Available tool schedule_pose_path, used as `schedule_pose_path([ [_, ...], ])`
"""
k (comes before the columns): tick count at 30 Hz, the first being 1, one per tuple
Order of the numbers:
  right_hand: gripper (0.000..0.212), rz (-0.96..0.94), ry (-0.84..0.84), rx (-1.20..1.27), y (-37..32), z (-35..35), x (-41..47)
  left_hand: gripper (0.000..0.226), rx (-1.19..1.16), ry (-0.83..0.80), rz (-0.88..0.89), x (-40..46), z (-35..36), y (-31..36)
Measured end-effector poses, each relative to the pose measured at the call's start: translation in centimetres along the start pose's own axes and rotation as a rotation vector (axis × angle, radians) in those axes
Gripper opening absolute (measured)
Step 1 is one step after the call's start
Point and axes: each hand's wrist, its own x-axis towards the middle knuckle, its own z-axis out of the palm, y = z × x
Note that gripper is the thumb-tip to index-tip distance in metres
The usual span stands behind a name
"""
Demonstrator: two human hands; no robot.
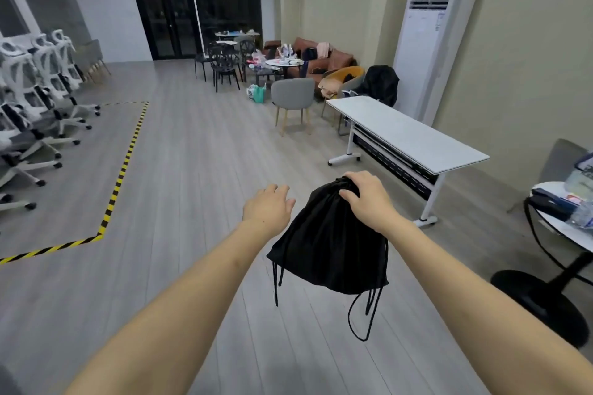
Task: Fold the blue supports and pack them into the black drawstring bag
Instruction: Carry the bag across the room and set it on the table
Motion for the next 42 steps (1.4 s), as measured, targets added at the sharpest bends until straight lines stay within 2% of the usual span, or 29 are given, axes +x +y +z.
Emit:
schedule_pose_path([
  [2,0.04,0.028,0.011,0.024,1.3,0.7,5.1,0.048,0.0,0.004,0.015,5.5,0.2,-0.8],
  [8,0.033,0.034,0.075,0.056,6.0,3.5,21.3,0.047,-0.007,0.013,0.035,22.4,2.1,-3.0],
  [11,0.039,0.009,0.065,0.068,9.8,5.4,30.2,0.046,-0.01,0.021,0.041,31.5,3.6,-3.7],
  [17,0.016,0.0,0.078,0.095,15.0,6.9,46.1,0.047,-0.013,0.0,0.012,48.6,5.2,-4.2],
  [24,0.018,0.02,0.128,0.095,20.3,7.0,62.2,0.047,0.001,-0.001,0.058,67.1,5.7,-3.5],
  [33,0.029,0.124,0.313,0.109,27.9,7.8,81.6,0.045,-0.087,0.029,0.241,93.3,8.3,-3.5],
  [42,0.028,0.267,0.499,0.09,35.0,5.1,96.7,0.043,-0.085,-0.047,0.468,114.7,9.2,2.5],
])
